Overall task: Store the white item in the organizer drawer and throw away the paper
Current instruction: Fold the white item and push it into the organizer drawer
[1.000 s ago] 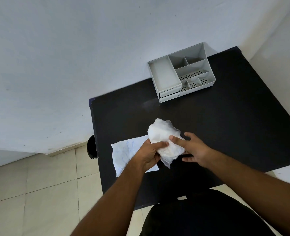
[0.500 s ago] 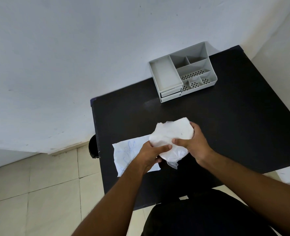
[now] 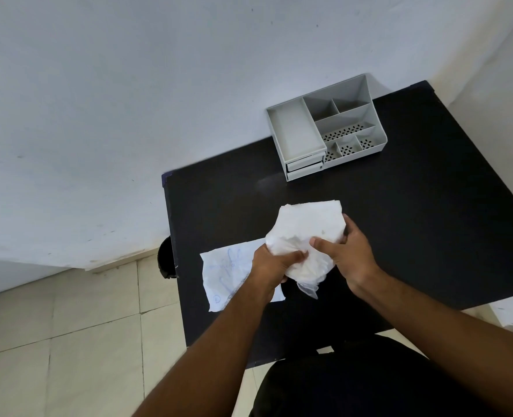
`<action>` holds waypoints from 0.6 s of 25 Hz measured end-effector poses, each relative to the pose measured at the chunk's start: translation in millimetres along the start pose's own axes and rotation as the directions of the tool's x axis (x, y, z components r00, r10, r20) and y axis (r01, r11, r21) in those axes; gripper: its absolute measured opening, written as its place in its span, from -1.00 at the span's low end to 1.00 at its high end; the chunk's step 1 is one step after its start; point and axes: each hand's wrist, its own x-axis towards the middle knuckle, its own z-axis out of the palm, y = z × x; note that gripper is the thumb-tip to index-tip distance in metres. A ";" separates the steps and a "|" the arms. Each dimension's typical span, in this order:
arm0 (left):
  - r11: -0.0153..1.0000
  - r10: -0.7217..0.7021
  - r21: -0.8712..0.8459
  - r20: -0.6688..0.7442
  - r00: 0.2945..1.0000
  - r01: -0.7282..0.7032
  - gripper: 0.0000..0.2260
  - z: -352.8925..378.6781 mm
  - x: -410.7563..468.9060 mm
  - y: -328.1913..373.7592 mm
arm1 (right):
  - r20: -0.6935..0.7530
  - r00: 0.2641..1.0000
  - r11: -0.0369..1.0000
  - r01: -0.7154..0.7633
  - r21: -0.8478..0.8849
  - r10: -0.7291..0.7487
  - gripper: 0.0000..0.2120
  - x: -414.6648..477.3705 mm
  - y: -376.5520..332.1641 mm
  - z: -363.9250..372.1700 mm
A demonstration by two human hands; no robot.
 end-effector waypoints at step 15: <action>0.990 0.136 0.057 -0.047 0.990 -0.133 -0.56 -11.2 4.4 -6.4 | 0.294 0.940 0.984 -0.181 -0.008 0.175 -0.61 3.0 5.3 0.9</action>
